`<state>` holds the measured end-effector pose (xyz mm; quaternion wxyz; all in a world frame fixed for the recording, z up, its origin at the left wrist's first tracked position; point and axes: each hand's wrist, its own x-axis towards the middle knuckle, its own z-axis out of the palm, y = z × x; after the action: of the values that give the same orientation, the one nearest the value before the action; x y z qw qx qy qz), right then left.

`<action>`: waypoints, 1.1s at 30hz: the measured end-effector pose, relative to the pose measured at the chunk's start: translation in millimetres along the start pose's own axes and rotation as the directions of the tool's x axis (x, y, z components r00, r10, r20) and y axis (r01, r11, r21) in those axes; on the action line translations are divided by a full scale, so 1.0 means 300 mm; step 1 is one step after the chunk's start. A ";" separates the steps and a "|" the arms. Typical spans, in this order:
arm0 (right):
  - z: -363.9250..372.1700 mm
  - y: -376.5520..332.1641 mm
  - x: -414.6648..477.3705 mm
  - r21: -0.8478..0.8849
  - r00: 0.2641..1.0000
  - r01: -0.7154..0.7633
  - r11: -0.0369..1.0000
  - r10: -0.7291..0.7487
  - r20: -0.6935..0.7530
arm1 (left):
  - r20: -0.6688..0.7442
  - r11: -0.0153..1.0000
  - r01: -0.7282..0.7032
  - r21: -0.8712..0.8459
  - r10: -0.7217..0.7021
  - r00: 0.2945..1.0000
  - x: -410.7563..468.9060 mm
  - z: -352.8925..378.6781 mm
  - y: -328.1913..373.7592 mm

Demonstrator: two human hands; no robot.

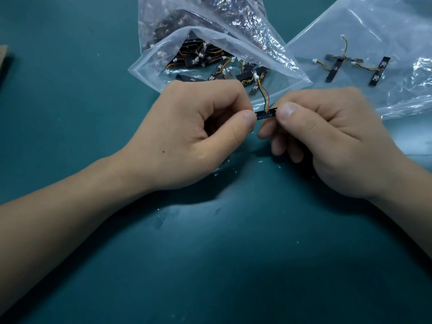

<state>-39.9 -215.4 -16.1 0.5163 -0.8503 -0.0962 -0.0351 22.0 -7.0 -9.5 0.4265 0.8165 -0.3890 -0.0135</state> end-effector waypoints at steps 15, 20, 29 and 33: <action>0.008 0.003 0.010 -0.093 1.000 0.019 0.995 -0.021 -0.019 | 0.043 0.998 0.020 0.065 -0.023 0.999 0.014 -0.007 -0.001; 0.018 0.000 0.032 -0.049 0.991 0.003 0.999 -0.009 -0.132 | 0.065 0.976 0.181 0.117 -0.190 0.980 0.070 0.019 0.022; -0.001 0.013 0.056 -0.169 0.960 -0.124 0.978 0.076 -0.268 | -0.108 0.988 0.151 -0.040 -0.154 0.982 0.136 0.035 -0.019; 0.004 0.014 0.063 -0.183 0.964 -0.129 0.975 0.080 -0.252 | -0.087 0.991 0.124 -0.058 -0.129 0.988 0.166 0.031 -0.036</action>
<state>-20.6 -213.9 -17.1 0.4384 -0.8904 0.0171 -0.1211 60.1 -42.0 -7.5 0.4631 0.8279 -0.3160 -0.0134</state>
